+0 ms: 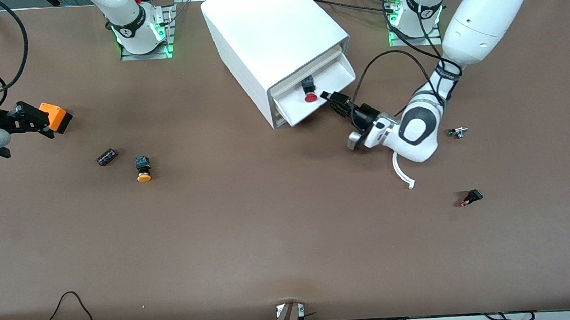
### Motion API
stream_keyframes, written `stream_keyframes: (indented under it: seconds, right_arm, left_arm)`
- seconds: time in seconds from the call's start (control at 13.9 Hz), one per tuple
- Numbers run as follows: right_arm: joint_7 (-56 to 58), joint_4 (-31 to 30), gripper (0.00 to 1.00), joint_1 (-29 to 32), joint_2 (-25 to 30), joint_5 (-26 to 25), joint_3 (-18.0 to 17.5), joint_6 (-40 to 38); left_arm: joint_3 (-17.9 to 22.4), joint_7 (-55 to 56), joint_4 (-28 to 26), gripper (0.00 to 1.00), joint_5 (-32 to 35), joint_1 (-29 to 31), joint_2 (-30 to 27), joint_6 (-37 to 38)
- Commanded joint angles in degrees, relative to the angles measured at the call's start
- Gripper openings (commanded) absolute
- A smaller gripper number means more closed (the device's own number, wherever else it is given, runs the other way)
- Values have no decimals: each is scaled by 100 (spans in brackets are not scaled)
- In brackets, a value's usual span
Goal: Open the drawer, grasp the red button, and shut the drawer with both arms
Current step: 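Pull the drawer outward from the cabinet with the left gripper, then withdraw the left gripper while the right gripper reaches toward the drawer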
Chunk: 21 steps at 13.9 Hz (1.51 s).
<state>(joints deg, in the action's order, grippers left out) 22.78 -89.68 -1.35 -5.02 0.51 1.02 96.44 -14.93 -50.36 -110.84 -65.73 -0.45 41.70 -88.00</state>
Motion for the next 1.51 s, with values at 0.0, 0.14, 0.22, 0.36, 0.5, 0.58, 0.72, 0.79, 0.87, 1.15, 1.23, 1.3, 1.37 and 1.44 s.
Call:
stream_keyframes:
  seconds: [0.0,0.14,0.22,0.36,0.5,0.58,0.72,0.79,0.87,1.15,1.23,1.3,1.37,1.44]
  right_arm:
    - [33,161,100,29,-105,98,-23,-2]
    - [42,161,99,29,-114,98,-23,15]
    - [33,161,100,29,-122,98,-23,15]
    - [42,161,100,29,-227,98,-23,112]
    - [51,161,99,12,-359,150,-32,384]
    - [33,161,100,3,-334,334,-41,350]
    - [68,161,100,3,-289,458,-41,314]
    - [77,161,100,3,-289,458,-41,297]
    - [86,109,100,-6,-307,467,-67,253]
    - [87,135,99,-85,-298,458,-777,-406]
    - [16,161,99,-137,-307,458,-979,-398]
    - [-245,161,99,-242,-324,467,-1112,-354]
    - [-657,161,99,-435,-368,467,-1209,-328]
    - [-1087,161,99,-715,-473,450,-1279,-214]
  left_arm:
    - [25,150,1,7,-151,273,-13,-164]
    - [25,150,1,7,-159,344,-13,-173]
    - [25,150,10,7,-159,396,-13,-182]
    - [33,202,10,26,-116,432,-22,-173]
    - [33,499,-16,100,-63,449,-22,-147]
    - [42,910,-16,100,-36,450,-48,-103]
    - [34,1885,27,100,401,572,-188,-85]
    - [34,2360,141,100,612,686,-232,-16]
    - [51,2756,333,100,849,765,-241,220]
    - [113,4085,1186,100,2745,977,-636,381]
    - [130,4200,1345,100,3263,1029,-750,380]
    - [139,4201,1494,100,3738,1108,-856,398]
    - [130,4132,1652,100,4283,1126,-970,389]
    - [87,4018,1819,100,4984,1126,-1067,354]
